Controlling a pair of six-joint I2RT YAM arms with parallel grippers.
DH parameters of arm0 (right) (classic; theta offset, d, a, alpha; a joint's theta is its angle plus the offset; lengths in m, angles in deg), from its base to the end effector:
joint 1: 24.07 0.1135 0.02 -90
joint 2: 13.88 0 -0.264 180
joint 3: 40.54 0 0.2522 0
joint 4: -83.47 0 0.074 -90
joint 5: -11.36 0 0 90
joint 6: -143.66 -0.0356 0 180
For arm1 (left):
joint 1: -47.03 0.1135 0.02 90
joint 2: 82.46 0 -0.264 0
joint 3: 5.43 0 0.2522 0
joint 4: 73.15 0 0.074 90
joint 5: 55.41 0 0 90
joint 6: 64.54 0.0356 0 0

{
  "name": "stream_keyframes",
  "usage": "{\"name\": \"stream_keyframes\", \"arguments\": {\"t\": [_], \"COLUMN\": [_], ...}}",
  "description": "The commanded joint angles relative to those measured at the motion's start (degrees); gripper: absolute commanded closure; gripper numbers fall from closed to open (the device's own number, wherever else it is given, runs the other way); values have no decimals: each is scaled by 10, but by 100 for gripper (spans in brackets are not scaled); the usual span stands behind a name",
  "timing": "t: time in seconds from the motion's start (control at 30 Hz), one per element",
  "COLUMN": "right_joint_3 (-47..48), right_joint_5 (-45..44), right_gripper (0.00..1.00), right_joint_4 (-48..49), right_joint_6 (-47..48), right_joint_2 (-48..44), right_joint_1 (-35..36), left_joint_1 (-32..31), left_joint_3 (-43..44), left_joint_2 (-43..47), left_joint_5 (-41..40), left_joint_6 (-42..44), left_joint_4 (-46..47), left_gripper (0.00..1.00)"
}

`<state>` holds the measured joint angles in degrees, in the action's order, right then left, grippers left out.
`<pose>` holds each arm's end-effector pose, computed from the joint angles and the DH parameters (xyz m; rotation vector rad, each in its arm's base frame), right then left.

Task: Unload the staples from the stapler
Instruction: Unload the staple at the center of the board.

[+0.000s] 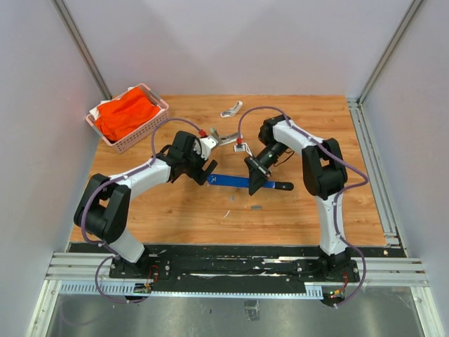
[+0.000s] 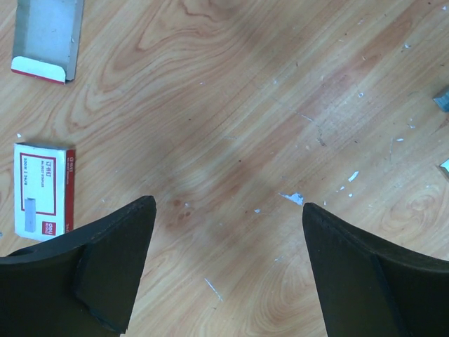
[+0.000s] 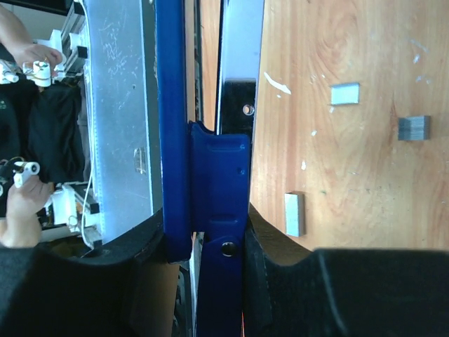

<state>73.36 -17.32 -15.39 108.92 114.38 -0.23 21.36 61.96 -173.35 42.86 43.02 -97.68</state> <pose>0.3458 0.1870 0.1745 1.4089 -2.2026 -1.6256 0.2938 -0.1469 0.1957 0.9501 2.2163 -0.2392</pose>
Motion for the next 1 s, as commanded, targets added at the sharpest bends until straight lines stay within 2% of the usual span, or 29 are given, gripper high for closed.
{"name": "stream_keyframes", "arguments": {"t": [0.0,0.17,0.27,0.43,0.6,0.8,0.97], "right_joint_3": [12,18,-2,-71,-171,-327,-430], "right_joint_5": [22,12,-42,-194,-322,-442,-502], "right_gripper": [100,100,100,100,100,100,100], "right_joint_4": [-35,-59,-3,157,316,566,728], "right_joint_6": [0,34,7,-64,-87,-58,-15], "right_joint_2": [-63,-73,-115,-218,-296,-421,-517], "right_joint_1": [3,0,0,3,14,36,62], "left_joint_1": [-3,-3,4,30,48,60,60], "left_joint_3": [1,8,4,0,-14,-22,-27], "left_joint_2": [12,22,39,60,75,91,98], "left_joint_5": [-30,-50,-61,-60,-56,-43,-40], "left_joint_6": [-7,-6,1,-1,-3,-9,-13], "left_joint_4": [20,23,28,27,34,37,44], "left_gripper": [10,9,7,7,7,6,6]}}
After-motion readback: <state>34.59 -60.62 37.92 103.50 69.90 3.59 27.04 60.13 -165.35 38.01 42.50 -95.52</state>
